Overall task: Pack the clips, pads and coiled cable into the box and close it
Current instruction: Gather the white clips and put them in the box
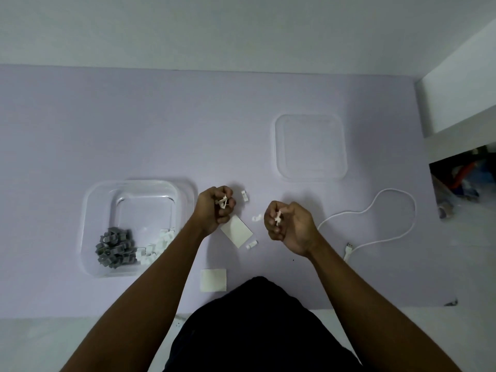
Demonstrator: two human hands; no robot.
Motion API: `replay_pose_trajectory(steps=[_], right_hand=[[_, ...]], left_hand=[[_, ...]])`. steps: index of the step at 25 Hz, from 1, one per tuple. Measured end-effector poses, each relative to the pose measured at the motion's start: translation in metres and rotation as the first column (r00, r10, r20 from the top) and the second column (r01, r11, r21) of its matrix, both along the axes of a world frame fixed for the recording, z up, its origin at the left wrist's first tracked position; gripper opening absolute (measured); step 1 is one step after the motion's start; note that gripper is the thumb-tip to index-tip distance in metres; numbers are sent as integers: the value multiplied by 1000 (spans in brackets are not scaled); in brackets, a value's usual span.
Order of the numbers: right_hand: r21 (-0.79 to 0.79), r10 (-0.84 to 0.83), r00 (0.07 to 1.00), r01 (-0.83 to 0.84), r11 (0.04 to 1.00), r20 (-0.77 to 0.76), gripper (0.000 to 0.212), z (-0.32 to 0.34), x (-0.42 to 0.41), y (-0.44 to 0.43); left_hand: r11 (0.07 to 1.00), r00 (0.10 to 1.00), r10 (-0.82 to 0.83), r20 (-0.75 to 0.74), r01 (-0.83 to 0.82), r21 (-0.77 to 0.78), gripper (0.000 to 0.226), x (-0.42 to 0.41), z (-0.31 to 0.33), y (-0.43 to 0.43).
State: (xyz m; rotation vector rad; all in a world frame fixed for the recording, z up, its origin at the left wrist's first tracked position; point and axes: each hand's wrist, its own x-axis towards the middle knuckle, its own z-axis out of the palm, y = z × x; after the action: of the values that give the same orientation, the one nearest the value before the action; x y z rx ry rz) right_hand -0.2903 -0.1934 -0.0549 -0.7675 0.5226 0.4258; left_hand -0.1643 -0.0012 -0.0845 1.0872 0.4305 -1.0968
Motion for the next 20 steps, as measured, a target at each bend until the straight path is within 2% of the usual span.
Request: replay_pose_trajectory(steps=[2,4,6,7,8,9,10,11,12,13,16,18,20], right_hand=[[59,-34,999,34,998,2,24,4,-8,-1],[44,-111,992,114,993,-66,40,0,-10,-2],[-71,-243,950,234,970,-196,53,-10,-7,-2],[-202,-311,920,266,943,-241,53,-16,-7,-3],[-395,-359,901,247,885,-242,50,-23,-8,-4],[-618,-358,913,168,768,-197,47,-31,-11,-6],[-803,-305,942,71,591,-142,41,-38,-14,-8],[-907,-221,970,-4,421,-106,33,-43,-16,-9],[-948,-119,988,-61,312,-103,28,-45,-17,-9],[-961,-26,992,-117,252,-127,30,-44,-17,-8],[-959,97,965,-253,126,-242,49,-47,-7,-5],[-963,110,959,-266,40,-260,47,-52,0,-4],[-969,133,961,-248,13,-245,38,-56,4,-4]], left_hand=[[997,997,-69,19,69,23,13,-1,2,-4],[984,993,-115,38,109,141,19,-5,2,-12],[941,981,-164,107,123,314,34,-6,-4,-18],[901,956,-222,193,126,415,37,-6,-6,-21],[836,890,-336,308,132,532,38,-6,-11,-24],[747,776,-487,400,133,652,38,-6,-15,-26],[656,652,-619,437,124,745,36,-7,-17,-27],[596,561,-699,444,113,795,35,-9,-18,-29],[566,503,-741,445,113,816,37,-11,-17,-32],[534,450,-782,432,126,836,43,-13,-16,-34],[416,296,-884,363,139,899,55,-16,-17,-40],[364,259,-910,325,122,923,54,-17,-21,-43],[341,264,-916,303,112,934,50,-17,-26,-45]])
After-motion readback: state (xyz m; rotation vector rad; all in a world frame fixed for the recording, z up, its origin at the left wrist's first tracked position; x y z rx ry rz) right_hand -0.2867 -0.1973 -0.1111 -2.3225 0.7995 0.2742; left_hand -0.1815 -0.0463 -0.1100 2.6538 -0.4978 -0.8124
